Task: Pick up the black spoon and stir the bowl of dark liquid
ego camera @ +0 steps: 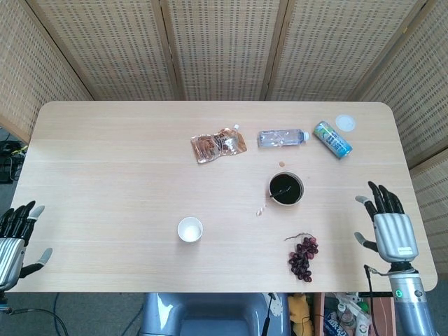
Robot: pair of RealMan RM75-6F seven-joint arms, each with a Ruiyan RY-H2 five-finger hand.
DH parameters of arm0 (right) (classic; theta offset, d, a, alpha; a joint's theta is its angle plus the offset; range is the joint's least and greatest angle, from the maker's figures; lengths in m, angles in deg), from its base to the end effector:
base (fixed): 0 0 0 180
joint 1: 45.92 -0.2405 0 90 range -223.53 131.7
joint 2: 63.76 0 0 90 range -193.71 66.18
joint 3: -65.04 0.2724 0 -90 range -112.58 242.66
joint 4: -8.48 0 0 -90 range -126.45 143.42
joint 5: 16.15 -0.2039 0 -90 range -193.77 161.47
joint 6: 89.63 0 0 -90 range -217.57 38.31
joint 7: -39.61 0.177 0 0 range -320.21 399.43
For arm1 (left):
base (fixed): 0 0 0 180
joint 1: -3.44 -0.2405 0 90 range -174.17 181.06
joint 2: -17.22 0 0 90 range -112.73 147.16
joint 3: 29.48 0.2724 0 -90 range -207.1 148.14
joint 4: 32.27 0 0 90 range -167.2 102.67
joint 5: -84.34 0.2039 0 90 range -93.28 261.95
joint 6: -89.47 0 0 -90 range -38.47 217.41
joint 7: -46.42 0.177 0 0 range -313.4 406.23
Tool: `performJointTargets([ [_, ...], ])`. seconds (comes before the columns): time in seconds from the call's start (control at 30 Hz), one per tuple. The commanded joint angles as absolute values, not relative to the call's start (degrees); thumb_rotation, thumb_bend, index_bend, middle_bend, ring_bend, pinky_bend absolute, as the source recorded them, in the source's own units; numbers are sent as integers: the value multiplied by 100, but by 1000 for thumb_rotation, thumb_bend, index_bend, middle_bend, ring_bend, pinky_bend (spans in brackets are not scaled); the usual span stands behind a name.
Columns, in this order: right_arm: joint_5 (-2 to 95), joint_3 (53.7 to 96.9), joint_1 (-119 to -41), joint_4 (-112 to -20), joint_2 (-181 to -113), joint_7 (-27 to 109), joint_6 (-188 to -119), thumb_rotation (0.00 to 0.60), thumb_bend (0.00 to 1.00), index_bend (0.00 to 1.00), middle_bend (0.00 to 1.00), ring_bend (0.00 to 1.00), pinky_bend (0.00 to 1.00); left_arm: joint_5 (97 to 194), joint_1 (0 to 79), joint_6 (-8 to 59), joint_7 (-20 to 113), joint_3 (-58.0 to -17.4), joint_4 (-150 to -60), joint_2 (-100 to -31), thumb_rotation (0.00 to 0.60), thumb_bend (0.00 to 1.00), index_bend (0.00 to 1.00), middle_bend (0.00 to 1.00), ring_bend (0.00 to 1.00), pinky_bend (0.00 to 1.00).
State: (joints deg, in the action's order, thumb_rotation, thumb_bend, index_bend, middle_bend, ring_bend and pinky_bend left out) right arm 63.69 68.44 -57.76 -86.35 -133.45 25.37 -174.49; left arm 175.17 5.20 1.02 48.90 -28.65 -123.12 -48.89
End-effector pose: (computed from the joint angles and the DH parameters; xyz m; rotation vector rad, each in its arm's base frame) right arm -0.2949 -0.2522 0.1416 1.4099 -0.8013 0.8601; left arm -0.3239 0.1839 0.1554 -1.4408 -0.8810 -0.8810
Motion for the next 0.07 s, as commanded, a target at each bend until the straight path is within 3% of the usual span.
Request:
performJointTargets([
  [0.03,6449,6721,-5585,-8715,-13362,2335,-17630,600,229,270,113,32,156,17546,495,70,4912,-2840,-12324,-4894,600,312,0,0,0,0],
  [0.07,6459,6706,-5554,-8733,-13358,2296,-17652,600,229,270,114,32,156,17551,487,62,4916,-2834,-12331,-4893,600,312,0,0,0,0],
])
